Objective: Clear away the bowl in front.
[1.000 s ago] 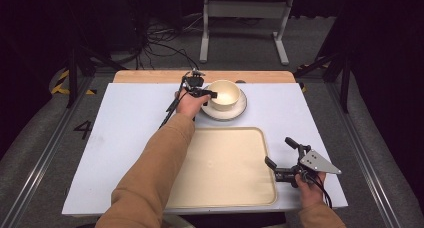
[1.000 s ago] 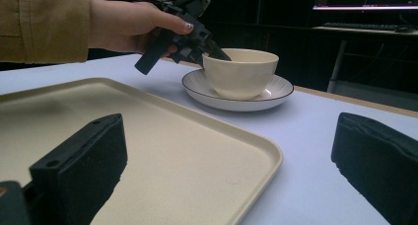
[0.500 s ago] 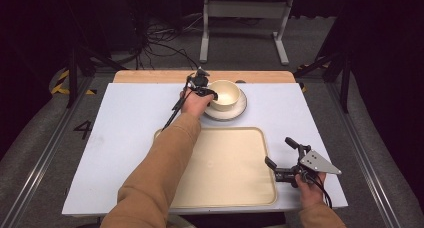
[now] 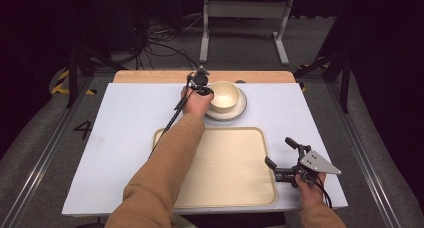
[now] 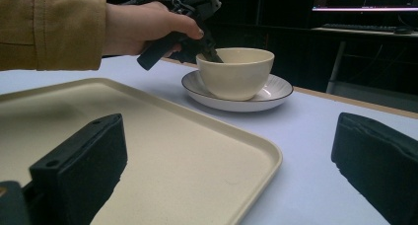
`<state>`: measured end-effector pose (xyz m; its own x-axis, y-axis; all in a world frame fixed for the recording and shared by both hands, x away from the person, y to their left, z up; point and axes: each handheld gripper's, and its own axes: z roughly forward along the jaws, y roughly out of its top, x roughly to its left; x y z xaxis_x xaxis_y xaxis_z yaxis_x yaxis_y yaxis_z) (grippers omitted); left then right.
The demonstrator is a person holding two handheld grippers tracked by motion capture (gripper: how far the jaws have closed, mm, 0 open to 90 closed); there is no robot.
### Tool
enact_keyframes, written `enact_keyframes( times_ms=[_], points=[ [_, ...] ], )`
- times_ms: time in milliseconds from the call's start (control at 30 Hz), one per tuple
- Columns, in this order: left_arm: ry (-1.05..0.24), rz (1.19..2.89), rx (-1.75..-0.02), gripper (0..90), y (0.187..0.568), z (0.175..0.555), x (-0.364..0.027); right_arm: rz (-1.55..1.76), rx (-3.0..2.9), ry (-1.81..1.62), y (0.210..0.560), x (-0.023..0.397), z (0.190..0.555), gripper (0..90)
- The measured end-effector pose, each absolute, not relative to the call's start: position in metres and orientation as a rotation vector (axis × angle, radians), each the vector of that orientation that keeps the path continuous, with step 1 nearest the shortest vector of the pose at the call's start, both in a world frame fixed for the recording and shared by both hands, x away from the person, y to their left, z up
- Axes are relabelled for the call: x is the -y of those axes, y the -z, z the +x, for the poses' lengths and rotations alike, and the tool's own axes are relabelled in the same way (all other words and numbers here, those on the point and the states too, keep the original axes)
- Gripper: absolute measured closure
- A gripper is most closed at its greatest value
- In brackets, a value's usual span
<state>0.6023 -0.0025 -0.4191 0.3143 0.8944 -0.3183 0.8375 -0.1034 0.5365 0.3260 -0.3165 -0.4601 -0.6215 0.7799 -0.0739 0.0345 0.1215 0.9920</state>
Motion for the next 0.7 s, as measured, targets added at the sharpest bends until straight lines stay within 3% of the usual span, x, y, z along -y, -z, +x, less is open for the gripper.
enact_keyframes(
  times_ms=[433,700],
  points=[
    [-0.191,1.976,-1.523,83.7,0.405,0.597,-0.002,0.793,-1.786,-1.556,0.46,0.316,0.326,0.8],
    [-0.169,1.986,-1.501,83.7,0.393,0.594,-0.007,0.797,-1.778,-1.563,0.46,0.317,0.325,0.7]
  ],
)
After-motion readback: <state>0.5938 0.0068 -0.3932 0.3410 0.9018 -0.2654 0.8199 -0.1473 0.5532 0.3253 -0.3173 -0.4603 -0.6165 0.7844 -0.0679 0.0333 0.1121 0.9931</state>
